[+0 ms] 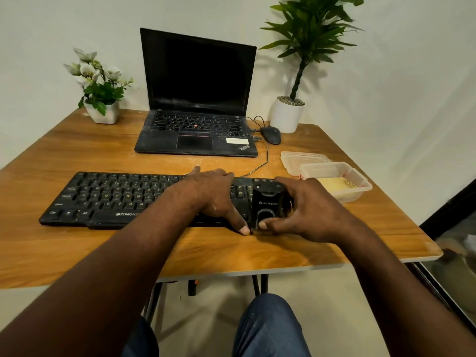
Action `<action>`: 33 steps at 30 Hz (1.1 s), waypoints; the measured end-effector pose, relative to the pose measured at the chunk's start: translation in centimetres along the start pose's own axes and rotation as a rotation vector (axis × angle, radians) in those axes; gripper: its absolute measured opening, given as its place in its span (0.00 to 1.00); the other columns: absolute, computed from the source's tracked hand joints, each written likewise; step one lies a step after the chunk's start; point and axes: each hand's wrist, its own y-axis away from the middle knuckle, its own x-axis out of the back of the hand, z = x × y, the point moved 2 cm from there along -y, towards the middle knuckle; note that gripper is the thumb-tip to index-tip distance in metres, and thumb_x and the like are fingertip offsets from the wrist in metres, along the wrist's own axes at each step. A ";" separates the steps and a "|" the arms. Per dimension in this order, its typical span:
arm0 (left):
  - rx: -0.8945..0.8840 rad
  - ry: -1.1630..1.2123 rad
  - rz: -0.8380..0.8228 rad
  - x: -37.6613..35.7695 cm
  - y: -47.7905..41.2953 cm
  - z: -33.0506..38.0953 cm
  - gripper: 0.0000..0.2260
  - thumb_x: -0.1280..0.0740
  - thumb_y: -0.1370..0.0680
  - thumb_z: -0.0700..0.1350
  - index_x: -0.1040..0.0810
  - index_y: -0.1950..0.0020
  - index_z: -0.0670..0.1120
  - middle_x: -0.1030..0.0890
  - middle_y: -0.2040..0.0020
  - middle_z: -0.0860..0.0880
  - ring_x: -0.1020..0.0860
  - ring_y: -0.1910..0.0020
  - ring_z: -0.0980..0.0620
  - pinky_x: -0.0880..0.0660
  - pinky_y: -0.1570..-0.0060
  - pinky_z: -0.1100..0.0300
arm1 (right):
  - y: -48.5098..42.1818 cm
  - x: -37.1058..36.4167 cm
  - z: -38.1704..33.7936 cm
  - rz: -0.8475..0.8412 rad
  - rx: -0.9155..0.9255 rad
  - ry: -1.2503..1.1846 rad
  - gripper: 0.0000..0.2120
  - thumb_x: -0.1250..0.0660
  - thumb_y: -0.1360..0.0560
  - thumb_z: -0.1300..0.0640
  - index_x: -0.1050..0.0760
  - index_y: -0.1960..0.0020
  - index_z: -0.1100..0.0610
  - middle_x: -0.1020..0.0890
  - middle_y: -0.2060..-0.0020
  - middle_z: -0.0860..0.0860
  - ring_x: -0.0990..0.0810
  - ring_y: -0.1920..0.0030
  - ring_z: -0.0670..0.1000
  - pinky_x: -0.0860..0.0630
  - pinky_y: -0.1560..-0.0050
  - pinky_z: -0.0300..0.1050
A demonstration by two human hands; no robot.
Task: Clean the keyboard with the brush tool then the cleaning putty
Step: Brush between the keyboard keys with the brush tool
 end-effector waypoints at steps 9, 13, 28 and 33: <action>-0.068 -0.016 0.021 0.7 0.0 1.4 0.61 0.24 0.40 0.74 0.45 0.17 0.47 0.39 0.18 0.49 0.39 0.20 0.43 0.56 0.21 0.35 | -1.0 -1.1 2.1 0.320 -0.155 0.033 0.27 0.19 0.32 0.46 0.23 0.36 0.47 0.15 0.47 0.43 0.18 0.53 0.42 0.19 0.53 0.42; -0.053 0.003 -0.007 1.0 0.1 1.2 0.63 0.23 0.42 0.74 0.46 0.16 0.50 0.40 0.18 0.50 0.40 0.20 0.41 0.52 0.20 0.36 | -2.6 0.0 2.8 0.503 -0.259 0.118 0.25 0.20 0.32 0.43 0.22 0.37 0.48 0.14 0.48 0.45 0.16 0.52 0.48 0.19 0.51 0.49; -0.101 0.009 -0.077 0.8 -0.1 -0.4 0.66 0.21 0.43 0.72 0.54 0.15 0.54 0.51 0.16 0.58 0.48 0.18 0.41 0.54 0.20 0.38 | -4.0 -2.0 1.4 0.276 -0.154 -0.001 0.31 0.19 0.33 0.45 0.24 0.33 0.48 0.15 0.44 0.46 0.16 0.47 0.47 0.16 0.47 0.49; -0.090 -0.002 -0.055 0.9 0.2 0.0 0.66 0.20 0.43 0.71 0.53 0.15 0.53 0.48 0.16 0.56 0.44 0.18 0.44 0.52 0.20 0.38 | -4.6 0.2 2.1 0.471 -0.270 0.192 0.29 0.21 0.31 0.42 0.24 0.34 0.49 0.14 0.43 0.48 0.17 0.47 0.51 0.22 0.52 0.45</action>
